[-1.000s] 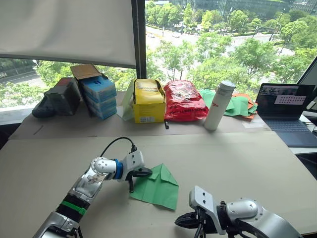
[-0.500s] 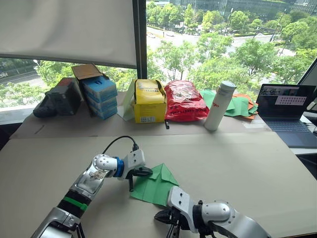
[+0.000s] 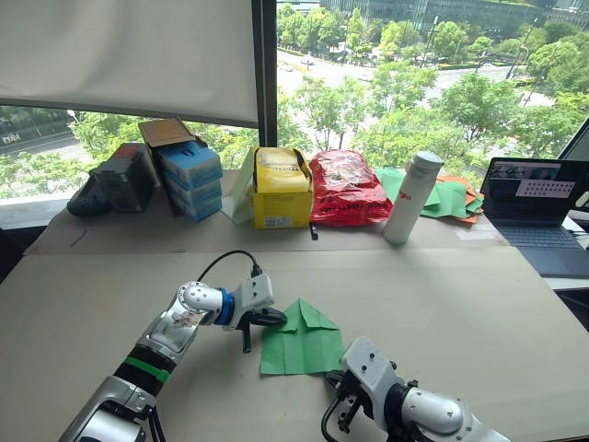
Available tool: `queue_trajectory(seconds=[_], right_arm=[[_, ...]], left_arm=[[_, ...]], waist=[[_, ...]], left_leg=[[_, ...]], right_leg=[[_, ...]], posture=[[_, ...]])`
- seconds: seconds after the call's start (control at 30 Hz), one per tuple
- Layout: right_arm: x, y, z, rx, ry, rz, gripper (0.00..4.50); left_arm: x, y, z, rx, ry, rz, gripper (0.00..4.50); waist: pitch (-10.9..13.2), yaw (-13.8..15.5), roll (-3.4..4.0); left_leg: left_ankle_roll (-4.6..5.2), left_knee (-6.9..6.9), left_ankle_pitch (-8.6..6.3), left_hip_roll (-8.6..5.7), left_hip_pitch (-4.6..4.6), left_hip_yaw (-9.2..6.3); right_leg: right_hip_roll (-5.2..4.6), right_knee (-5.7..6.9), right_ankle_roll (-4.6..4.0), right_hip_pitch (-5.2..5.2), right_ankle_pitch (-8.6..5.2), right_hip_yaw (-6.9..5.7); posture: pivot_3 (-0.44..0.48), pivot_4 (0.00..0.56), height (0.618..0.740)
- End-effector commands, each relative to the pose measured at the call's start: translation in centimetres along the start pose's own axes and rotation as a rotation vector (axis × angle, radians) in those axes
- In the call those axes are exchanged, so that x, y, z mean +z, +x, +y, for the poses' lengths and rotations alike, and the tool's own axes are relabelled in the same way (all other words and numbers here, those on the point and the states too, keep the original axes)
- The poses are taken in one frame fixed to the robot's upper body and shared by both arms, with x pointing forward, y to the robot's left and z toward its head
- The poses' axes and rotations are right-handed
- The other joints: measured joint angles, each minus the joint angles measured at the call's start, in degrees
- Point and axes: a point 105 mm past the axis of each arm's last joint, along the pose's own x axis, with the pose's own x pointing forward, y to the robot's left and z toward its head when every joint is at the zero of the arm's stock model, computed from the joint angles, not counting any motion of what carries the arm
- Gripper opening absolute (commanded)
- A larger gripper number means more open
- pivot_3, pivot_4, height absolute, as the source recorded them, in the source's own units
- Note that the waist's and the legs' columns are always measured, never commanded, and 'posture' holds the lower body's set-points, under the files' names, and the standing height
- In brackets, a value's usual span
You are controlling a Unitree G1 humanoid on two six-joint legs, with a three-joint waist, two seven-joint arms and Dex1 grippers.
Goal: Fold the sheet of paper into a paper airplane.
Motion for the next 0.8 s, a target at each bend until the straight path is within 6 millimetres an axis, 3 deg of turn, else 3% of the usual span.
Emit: queue_trajectory(seconds=[0.03, 0.23, 0.43, 0.8], right_arm=[[0.4, -0.2, -1.5, -0.127, 0.027, -0.034, 0.00], [2.0, 0.2, -1.9, -0.203, 0.176, -0.213, 0.00], [1.8, 1.0, -1.5, -0.195, 0.227, -0.289, 0.00], [5.9, 3.4, -2.5, -0.092, 0.120, -0.441, 0.00]], left_arm=[[-2.0, 0.4, -0.7, -0.024, -0.039, 0.079, 0.02], [-2.0, 0.4, -0.5, -0.023, -0.035, 0.084, 0.02], [-2.0, 0.3, -0.4, -0.022, -0.030, 0.087, 0.02], [-2.2, 0.2, -0.5, -0.022, -0.028, 0.096, 0.02]], waist=[[0.00, -0.01, 0.00], [0.01, -0.08, 0.01], [0.01, -0.33, 0.01], [0.02, -0.61, 0.02]], left_leg=[[0.00, 0.00, 0.00, 0.00, 0.00, -0.01], [0.01, 0.00, 0.00, -0.01, -0.03, 0.00], [0.03, 0.00, -0.01, -0.02, 0.00, 0.00], [0.02, -0.02, -0.01, -0.02, 0.01, -0.01]], right_leg=[[0.01, 0.00, 0.00, 0.00, 0.00, 0.00], [0.04, 0.00, 0.05, -0.02, -0.03, 0.02], [0.06, 0.01, 0.11, 0.00, -0.06, 0.05], [0.12, 0.07, 0.09, -0.02, -0.07, 0.07]], posture=[[0.000, 0.150, 0.740], [0.000, 0.150, 0.740], [0.000, 0.150, 0.740], [0.000, 0.150, 0.740]])
